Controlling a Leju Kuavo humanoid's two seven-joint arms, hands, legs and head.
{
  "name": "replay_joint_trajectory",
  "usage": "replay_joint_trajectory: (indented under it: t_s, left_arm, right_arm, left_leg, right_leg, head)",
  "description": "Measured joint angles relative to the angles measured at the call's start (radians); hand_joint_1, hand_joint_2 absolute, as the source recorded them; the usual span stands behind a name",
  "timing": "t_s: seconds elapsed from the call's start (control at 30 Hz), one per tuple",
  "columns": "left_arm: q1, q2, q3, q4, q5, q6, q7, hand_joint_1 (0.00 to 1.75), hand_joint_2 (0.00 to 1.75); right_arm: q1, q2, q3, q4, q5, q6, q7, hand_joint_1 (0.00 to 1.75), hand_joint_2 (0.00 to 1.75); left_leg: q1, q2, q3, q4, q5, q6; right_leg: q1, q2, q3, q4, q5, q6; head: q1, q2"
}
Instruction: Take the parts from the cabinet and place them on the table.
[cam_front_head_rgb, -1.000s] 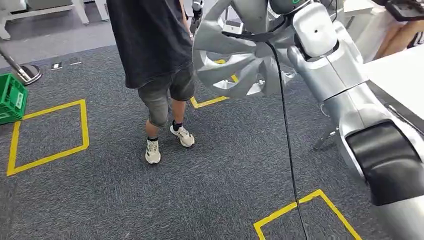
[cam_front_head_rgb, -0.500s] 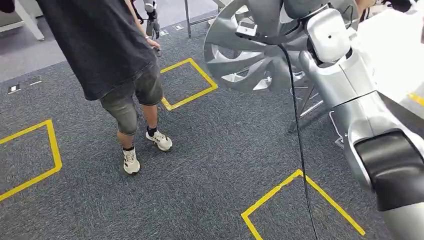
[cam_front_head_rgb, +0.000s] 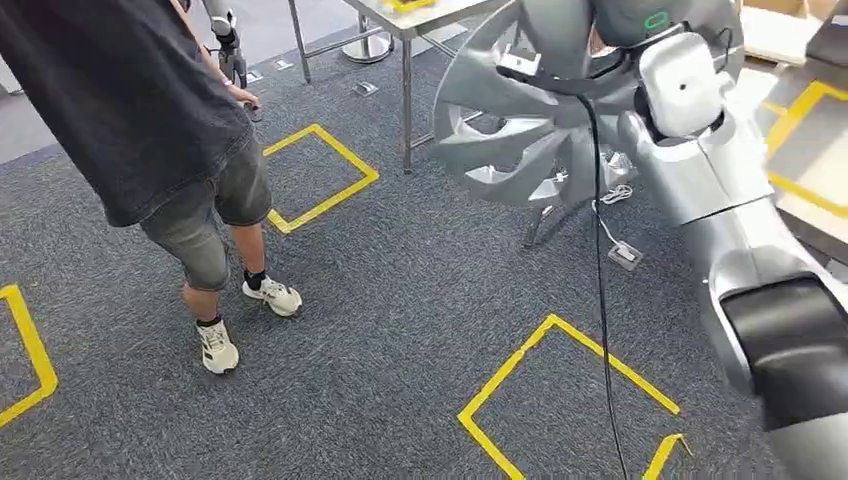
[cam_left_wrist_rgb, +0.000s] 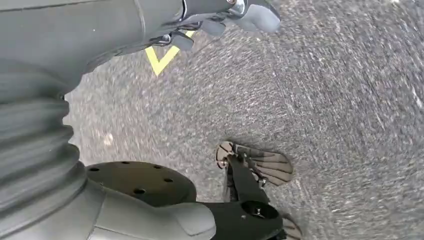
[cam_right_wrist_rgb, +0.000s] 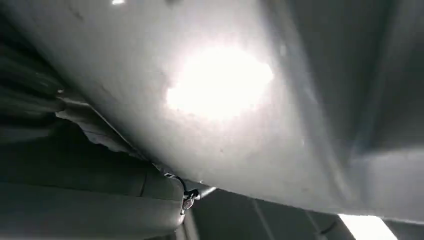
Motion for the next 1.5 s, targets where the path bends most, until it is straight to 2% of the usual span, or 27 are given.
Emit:
replay_joint_trajectory:
  t_s: [0.07, 0.1, 0.17, 0.2, 0.23, 0.37, 0.4, 0.43, 0.47, 0.57, 0.6, 0.67, 0.7, 0.73, 0.77, 0.9, 0.97, 1.0, 1.07, 1.1, 1.13, 1.2, 1.23, 1.27, 1.4, 1.47, 1.5]
  left_arm:
    - [0.0, 0.0, -0.002, 0.0, -0.009, -0.006, -0.002, 0.0, 1.75]
    - [0.0, 0.0, -0.002, 0.0, -0.012, -0.008, -0.004, 0.0, 1.75]
    - [-0.002, 0.0, -0.003, 0.0, -0.02, -0.011, -0.005, 0.0, 1.75]
    - [-0.002, 0.0, -0.003, 0.0, -0.022, -0.016, -0.006, 0.0, 1.75]
    - [-0.002, 0.002, -0.003, -0.001, -0.023, -0.018, -0.007, 0.0, 1.75]
    - [-0.007, 0.003, -0.003, -0.001, -0.023, -0.022, -0.01, 0.0, 1.75]
    - [-0.008, 0.005, -0.003, -0.001, -0.022, -0.022, -0.01, 0.0, 1.75]
    - [-0.008, 0.005, -0.003, -0.001, -0.021, -0.022, -0.01, 0.0, 1.75]
    - [-0.008, 0.005, -0.003, -0.001, -0.019, -0.023, -0.01, 0.0, 1.75]
    - [-0.004, 0.01, -0.003, 0.0, -0.011, -0.025, -0.001, 0.0, 1.75]
    - [-0.004, 0.01, -0.003, -0.001, -0.006, -0.027, 0.005, 0.0, 1.75]
    - [-0.005, 0.012, -0.003, -0.001, 0.005, -0.027, 0.014, 0.0, 1.75]
    - [-0.005, 0.013, -0.003, -0.001, 0.011, -0.027, 0.014, 0.0, 1.75]
    - [-0.005, 0.014, -0.003, -0.001, 0.013, -0.027, 0.016, 0.0, 1.75]
    - [-0.006, 0.013, -0.003, 0.0, 0.013, -0.027, 0.02, 0.0, 1.75]
    - [-0.008, 0.011, -0.003, 0.0, 0.018, -0.023, 0.023, 0.0, 1.75]
    - [-0.01, 0.01, -0.003, -0.001, 0.016, -0.021, 0.019, 0.0, 1.75]
    - [-0.007, 0.008, -0.003, -0.001, 0.015, -0.021, 0.018, 0.0, 1.75]
    - [-0.004, 0.008, -0.003, -0.001, 0.014, -0.021, 0.018, 0.0, 1.75]
    - [-0.004, 0.008, -0.003, -0.001, 0.014, -0.021, 0.019, 0.0, 1.75]
    - [-0.005, 0.008, -0.003, -0.001, 0.014, -0.021, 0.021, 0.0, 1.75]
    - [-0.005, 0.006, -0.003, 0.0, 0.021, -0.021, 0.024, 0.0, 1.75]
    - [-0.006, 0.005, -0.002, 0.0, 0.022, -0.018, 0.027, 0.0, 1.75]
    - [-0.007, 0.003, -0.002, 0.0, 0.023, -0.017, 0.029, 0.0, 1.75]
    - [-0.009, 0.0, -0.001, 0.0, 0.019, -0.006, 0.032, 0.0, 1.75]
    - [-0.01, 0.0, -0.001, 0.0, 0.01, 0.0, 0.032, 0.0, 1.75]
    - [-0.008, 0.0, -0.001, 0.001, 0.01, 0.0, 0.032, 0.0, 1.75]
  right_arm:
    - [0.027, -0.016, -0.012, -0.012, -0.012, 0.001, -0.011, 1.75, 1.75]
    - [0.043, -0.031, -0.018, -0.017, -0.021, 0.002, -0.016, 1.75, 1.75]
    - [0.076, -0.063, -0.039, -0.045, -0.044, 0.002, -0.019, 1.75, 1.75]
    - [0.089, -0.077, -0.051, -0.061, -0.051, 0.001, -0.02, 1.75, 1.75]
    - [0.102, -0.085, -0.061, -0.074, -0.054, -0.001, -0.02, 1.75, 1.75]
    - [0.163, -0.111, -0.089, -0.12, -0.049, -0.01, -0.008, 1.75, 1.75]
    - [0.172, -0.112, -0.094, -0.13, -0.042, -0.01, -0.002, 1.75, 1.75]
    - [0.173, -0.111, -0.096, -0.136, -0.034, -0.01, 0.003, 1.75, 1.75]
    - [0.172, -0.106, -0.096, -0.138, -0.023, -0.009, 0.009, 1.75, 1.75]
    - [0.173, -0.078, -0.096, -0.139, 0.003, -0.001, 0.017, 1.75, 1.75]
    - [0.17, -0.067, -0.095, -0.138, 0.014, 0.004, 0.021, 1.75, 1.75]
    - [0.144, -0.035, -0.087, -0.119, 0.031, 0.013, 0.022, 1.75, 1.75]
    - [0.126, -0.019, -0.084, -0.106, 0.035, 0.015, 0.023, 1.75, 1.75]
    - [0.107, -0.002, -0.081, -0.094, 0.036, 0.019, 0.024, 1.75, 1.75]
    - [0.088, 0.014, -0.078, -0.083, 0.037, 0.023, 0.026, 1.75, 1.75]
    - [0.049, 0.053, -0.058, -0.025, 0.038, 0.024, 0.026, 1.75, 1.75]
    - [0.028, 0.062, -0.048, 0.001, 0.038, 0.024, 0.026, 1.75, 1.75]
    - [0.017, 0.071, -0.045, 0.01, 0.037, 0.023, 0.026, 1.75, 1.75]
    - [0.011, 0.087, -0.037, 0.023, 0.037, 0.023, 0.025, 1.75, 1.75]
    - [0.01, 0.091, -0.032, 0.032, 0.035, 0.023, 0.025, 1.75, 1.75]
    - [0.007, 0.095, -0.029, 0.04, 0.032, 0.023, 0.025, 1.75, 1.75]
    - [-0.005, 0.1, -0.027, 0.048, 0.024, 0.019, 0.022, 1.75, 1.75]
    - [-0.016, 0.104, -0.027, 0.05, 0.021, 0.017, 0.019, 1.75, 1.75]
    - [-0.029, 0.109, -0.026, 0.054, 0.019, 0.015, 0.018, 1.75, 1.75]
    - [-0.057, 0.123, -0.024, 0.086, 0.023, 0.013, 0.019, 1.75, 1.75]
    - [-0.071, 0.131, -0.023, 0.095, 0.018, 0.01, 0.022, 1.75, 1.75]
    - [-0.072, 0.14, -0.023, 0.098, 0.008, 0.008, 0.019, 1.75, 1.75]
  left_leg:
    - [-0.001, 0.032, -0.003, 0.001, -0.001, 0.002]
    - [-0.001, 0.045, -0.003, 0.002, -0.001, 0.003]
    - [-0.001, 0.068, -0.004, 0.005, -0.004, 0.001]
    - [-0.002, 0.079, -0.004, 0.009, -0.008, -0.003]
    - [-0.008, 0.088, -0.005, 0.011, -0.012, -0.008]
    - [-0.009, 0.129, 0.007, 0.009, -0.02, -0.027]
    - [-0.008, 0.115, 0.0, 0.016, -0.029, -0.038]
    - [-0.005, 0.058, -0.005, 0.041, -0.049, -0.044]
    - [-0.002, 0.024, -0.03, 0.103, -0.089, -0.046]
    - [-0.001, 0.008, -0.133, 0.319, -0.171, -0.05]
    - [-0.001, 0.007, -0.138, 0.324, -0.156, -0.049]
    - [0.0, -0.001, -0.086, 0.202, -0.072, -0.046]
    - [0.002, -0.021, -0.044, 0.111, -0.026, -0.044]
    - [0.008, -0.075, -0.016, 0.038, -0.006, -0.045]
    - [0.009, -0.095, -0.007, 0.019, -0.014, -0.047]
    - [0.005, -0.047, -0.009, 0.01, 0.004, -0.018]
    - [0.006, -0.025, -0.012, 0.004, 0.013, -0.006]
    - [0.004, -0.01, -0.015, 0.005, 0.013, -0.004]
    - [0.001, 0.02, -0.018, 0.005, 0.013, -0.002]
    - [0.001, 0.034, -0.019, 0.006, 0.013, -0.002]
    - [0.0, 0.047, -0.019, 0.006, 0.013, -0.002]
    - [0.0, 0.074, -0.019, 0.007, 0.012, -0.003]
    - [-0.003, 0.084, -0.018, 0.009, 0.01, -0.006]
    - [-0.012, 0.094, -0.021, 0.012, 0.007, -0.011]
    - [-0.011, 0.138, -0.01, 0.007, 0.002, -0.032]
    - [-0.002, 0.036, -0.032, 0.058, -0.037, -0.046]
    - [0.0, 0.016, -0.06, 0.125, -0.077, -0.049]
  right_leg:
    - [0.0, -0.003, -0.045, 0.117, -0.036, 0.005]
    - [-0.001, -0.004, -0.034, 0.103, -0.023, 0.006]
    - [-0.001, -0.023, 0.055, -0.042, 0.042, 0.006]
    - [0.0, -0.059, 0.119, -0.148, 0.075, 0.005]
    - [0.012, -0.089, 0.134, -0.177, 0.061, -0.005]
    - [0.015, -0.043, 0.128, -0.183, 0.073, -0.029]
    - [0.003, -0.033, 0.131, -0.189, 0.079, -0.038]
    - [0.0, -0.027, 0.13, -0.189, 0.08, -0.043]
    - [-0.001, -0.018, 0.129, -0.189, 0.081, -0.047]
    - [0.0, 0.019, 0.124, -0.188, 0.084, -0.05]
    - [0.0, 0.033, 0.123, -0.187, 0.085, -0.05]
    - [-0.004, 0.06, 0.121, -0.183, 0.087, -0.046]
    - [-0.008, 0.072, 0.119, -0.18, 0.087, -0.044]
    - [-0.011, 0.082, 0.114, -0.177, 0.088, -0.039]
    - [-0.007, 0.099, 0.103, -0.171, 0.09, -0.029]
    - [-0.018, 0.144, 0.093, -0.192, 0.114, 0.006]
    - [-0.006, 0.028, 0.061, -0.123, 0.059, 0.002]
    - [-0.003, 0.001, 0.025, -0.04, 0.015, 0.004]
    - [-0.002, -0.007, -0.038, 0.114, -0.044, 0.007]
    - [-0.002, -0.008, -0.042, 0.135, -0.043, 0.007]
    - [-0.002, -0.009, -0.022, 0.106, -0.022, 0.005]
    - [0.002, -0.03, 0.084, -0.072, 0.052, -0.002]
    - [0.01, -0.082, 0.136, -0.161, 0.075, -0.01]
    - [0.025, -0.115, 0.142, -0.181, 0.063, -0.022]
    - [0.02, -0.056, 0.134, -0.19, 0.075, -0.047]
    - [0.009, -0.038, 0.136, -0.195, 0.083, -0.056]
    - [0.008, -0.03, 0.135, -0.195, 0.083, -0.06]
  head:
    - [0.0, 0.0]
    - [0.0, 0.0]
    - [0.0, 0.0]
    - [0.0, 0.0]
    - [0.0, 0.0]
    - [-0.004, 0.0]
    - [-0.005, 0.0]
    - [-0.007, 0.0]
    - [-0.008, 0.0]
    - [-0.01, 0.0]
    - [-0.01, 0.0]
    - [-0.011, 0.0]
    - [-0.011, 0.0]
    - [-0.013, 0.0]
    - [-0.018, 0.0]
    - [-0.03, 0.0]
    - [-0.021, 0.0]
    - [-0.022, 0.0]
    - [-0.022, 0.0]
    - [-0.021, 0.0]
    - [-0.021, 0.0]
    - [-0.021, 0.0]
    - [-0.021, 0.0]
    - [-0.022, 0.0]
    - [-0.033, 0.0]
    - [-0.038, 0.0]
    - [-0.045, 0.0]
